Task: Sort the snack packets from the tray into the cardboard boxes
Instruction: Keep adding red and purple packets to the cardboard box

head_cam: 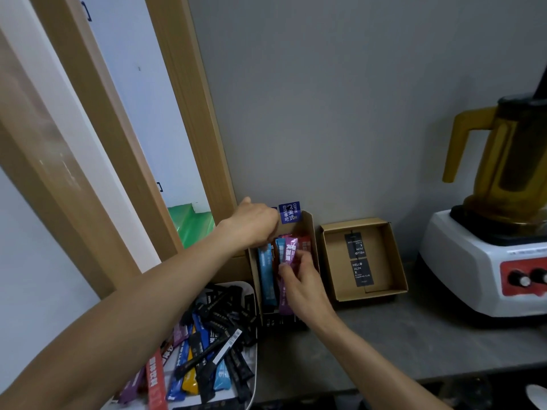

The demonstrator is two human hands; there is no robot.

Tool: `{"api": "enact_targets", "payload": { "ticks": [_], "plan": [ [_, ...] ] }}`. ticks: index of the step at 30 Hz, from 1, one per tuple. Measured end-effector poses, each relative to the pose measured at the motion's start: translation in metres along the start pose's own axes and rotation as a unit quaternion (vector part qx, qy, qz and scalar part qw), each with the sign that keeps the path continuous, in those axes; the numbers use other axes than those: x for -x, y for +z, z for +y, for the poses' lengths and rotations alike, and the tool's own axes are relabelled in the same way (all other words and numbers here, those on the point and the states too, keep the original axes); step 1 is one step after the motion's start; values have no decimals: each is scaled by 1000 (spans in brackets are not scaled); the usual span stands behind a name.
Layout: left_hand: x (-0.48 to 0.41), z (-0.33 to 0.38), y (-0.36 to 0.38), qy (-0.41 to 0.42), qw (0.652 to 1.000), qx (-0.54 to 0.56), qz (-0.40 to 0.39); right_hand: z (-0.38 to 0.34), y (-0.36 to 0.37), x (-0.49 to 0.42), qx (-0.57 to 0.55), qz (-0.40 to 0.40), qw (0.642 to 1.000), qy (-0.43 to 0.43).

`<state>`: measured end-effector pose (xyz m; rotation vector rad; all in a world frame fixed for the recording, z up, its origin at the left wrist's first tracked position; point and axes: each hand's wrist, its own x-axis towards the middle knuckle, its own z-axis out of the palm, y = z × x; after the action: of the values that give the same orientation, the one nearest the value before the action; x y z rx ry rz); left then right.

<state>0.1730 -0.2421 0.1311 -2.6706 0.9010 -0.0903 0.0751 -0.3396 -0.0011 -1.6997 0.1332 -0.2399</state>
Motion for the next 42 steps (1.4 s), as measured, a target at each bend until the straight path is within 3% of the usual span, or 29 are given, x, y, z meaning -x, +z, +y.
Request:
{"api": "enact_targets", "payload": {
  "ticks": [7, 12, 24, 31, 33, 36, 39, 42],
  "plan": [
    [4, -19, -20, -19, 996, 87, 0, 11, 6, -9, 111, 50, 991, -46],
    [7, -33, -40, -62, 990, 114, 58, 8, 13, -6, 252, 84, 961, -83],
    [13, -30, -34, -92, 962, 185, 179, 7, 24, -21, 213, 105, 968, -84],
    [18, -30, -26, -96, 955, 220, 174, 13, 23, -16, 305, 80, 944, -95],
    [17, -30, -25, -86, 953, 243, 160, 14, 22, -14, 257, 68, 962, -68],
    [19, -34, -27, -80, 943, 286, 150, 8, 16, -5, 38, 86, 996, -2],
    [20, -39, -32, -76, 930, 334, 136, -1, 10, 7, -215, 51, 973, 63],
    [22, -39, -34, -68, 925, 358, 110, -12, 7, 12, -336, 15, 939, 76]
  ]
}}
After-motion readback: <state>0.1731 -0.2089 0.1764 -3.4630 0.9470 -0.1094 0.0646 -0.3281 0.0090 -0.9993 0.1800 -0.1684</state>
